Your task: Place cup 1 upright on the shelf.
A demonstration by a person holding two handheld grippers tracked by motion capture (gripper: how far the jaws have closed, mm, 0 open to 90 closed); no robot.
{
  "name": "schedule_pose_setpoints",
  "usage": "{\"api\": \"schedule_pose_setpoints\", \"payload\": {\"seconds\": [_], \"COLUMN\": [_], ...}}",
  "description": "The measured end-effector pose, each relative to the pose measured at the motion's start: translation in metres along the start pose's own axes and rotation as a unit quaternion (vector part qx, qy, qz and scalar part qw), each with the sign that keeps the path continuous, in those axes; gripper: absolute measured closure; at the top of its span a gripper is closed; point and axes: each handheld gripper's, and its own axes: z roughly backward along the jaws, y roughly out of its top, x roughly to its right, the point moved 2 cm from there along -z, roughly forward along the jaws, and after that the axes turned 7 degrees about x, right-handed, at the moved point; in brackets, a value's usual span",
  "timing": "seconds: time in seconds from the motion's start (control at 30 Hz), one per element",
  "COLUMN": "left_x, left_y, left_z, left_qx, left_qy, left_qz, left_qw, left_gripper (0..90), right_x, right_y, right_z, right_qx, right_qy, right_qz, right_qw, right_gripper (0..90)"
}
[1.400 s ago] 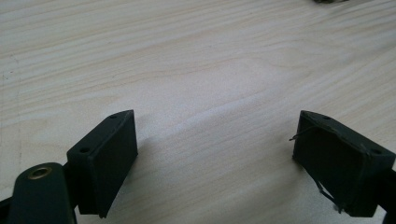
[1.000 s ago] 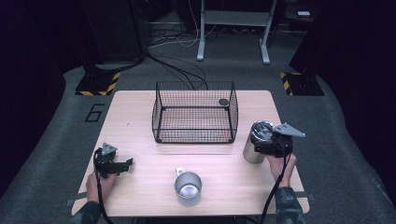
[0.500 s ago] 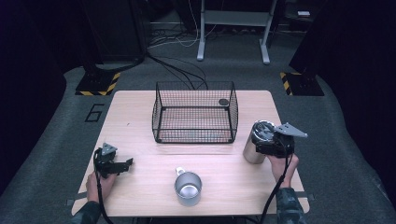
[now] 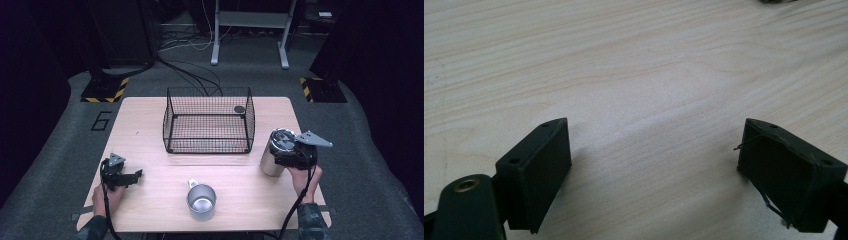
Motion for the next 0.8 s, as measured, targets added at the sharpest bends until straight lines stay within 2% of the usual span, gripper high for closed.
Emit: {"api": "schedule_pose_setpoints", "payload": {"seconds": [0.8], "left_x": [0.000], "left_y": [0.000], "left_z": [0.000], "left_qx": [-0.001], "left_qy": [0.000], "left_qz": [0.000], "left_qw": [1.0000], "left_gripper": [13.5], "right_x": [-0.027], "right_y": [0.023], "right_z": [-0.004], "right_qx": [-0.004], "right_qy": [0.037], "right_qz": [0.015], "right_qw": [0.9992], "right_gripper": [3.4]}}
